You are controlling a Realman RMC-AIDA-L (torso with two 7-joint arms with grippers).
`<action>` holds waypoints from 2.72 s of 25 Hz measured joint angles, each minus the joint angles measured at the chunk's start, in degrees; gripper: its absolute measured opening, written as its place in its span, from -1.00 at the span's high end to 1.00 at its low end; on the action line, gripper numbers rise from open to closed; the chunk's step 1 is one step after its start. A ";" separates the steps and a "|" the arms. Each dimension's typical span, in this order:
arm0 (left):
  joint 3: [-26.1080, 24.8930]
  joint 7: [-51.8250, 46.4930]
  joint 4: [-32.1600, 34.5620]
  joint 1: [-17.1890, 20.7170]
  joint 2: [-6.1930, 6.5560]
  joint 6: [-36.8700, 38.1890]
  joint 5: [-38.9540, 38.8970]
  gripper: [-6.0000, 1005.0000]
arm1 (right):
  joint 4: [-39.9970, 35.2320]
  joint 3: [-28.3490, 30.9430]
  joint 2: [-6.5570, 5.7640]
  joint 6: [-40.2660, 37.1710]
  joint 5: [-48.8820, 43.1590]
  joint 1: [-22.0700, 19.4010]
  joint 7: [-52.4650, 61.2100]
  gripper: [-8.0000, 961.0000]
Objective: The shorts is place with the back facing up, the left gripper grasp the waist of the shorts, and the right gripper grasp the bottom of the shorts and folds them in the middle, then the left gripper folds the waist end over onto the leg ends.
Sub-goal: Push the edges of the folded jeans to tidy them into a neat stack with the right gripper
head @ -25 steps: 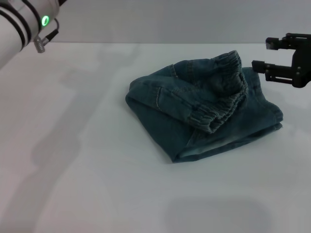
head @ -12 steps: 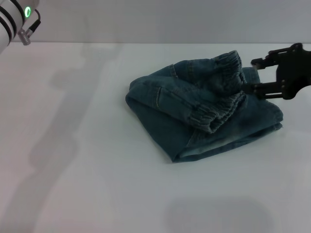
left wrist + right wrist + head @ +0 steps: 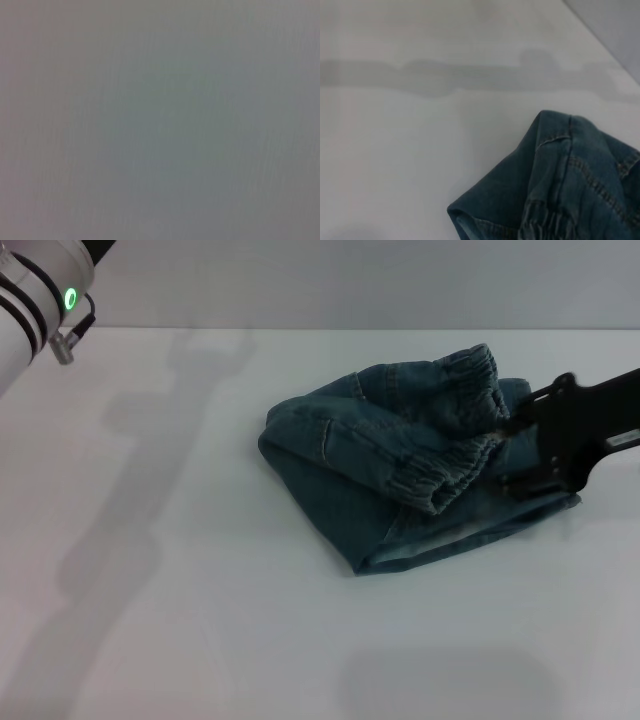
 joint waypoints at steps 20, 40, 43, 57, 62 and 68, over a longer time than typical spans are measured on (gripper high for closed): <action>4.48 0.44 0.67 1.18 0.15 -2.99 0.58 -0.69 | 9.32 -19.70 0.51 20.48 0.10 -1.21 3.05 -0.02; 5.30 0.54 2.21 2.49 0.15 -3.08 1.21 -0.69 | 11.08 -25.37 0.53 28.14 1.06 -0.88 5.30 0.08; 5.44 0.54 2.41 2.67 0.15 -3.07 1.21 -0.69 | 11.25 -26.00 0.53 29.79 1.06 -0.97 5.33 0.09; 5.45 0.53 2.86 3.65 0.15 -3.06 1.20 -0.69 | 7.98 -26.47 0.56 31.42 1.15 -3.83 4.76 0.51; 5.45 0.53 3.00 3.71 0.15 -3.06 1.20 -0.69 | 5.78 -24.29 0.53 33.14 3.32 -5.71 4.75 0.73; 5.45 0.53 3.18 3.73 0.15 -3.06 1.20 -0.69 | 5.23 -19.28 0.46 37.30 5.43 -6.58 4.88 0.81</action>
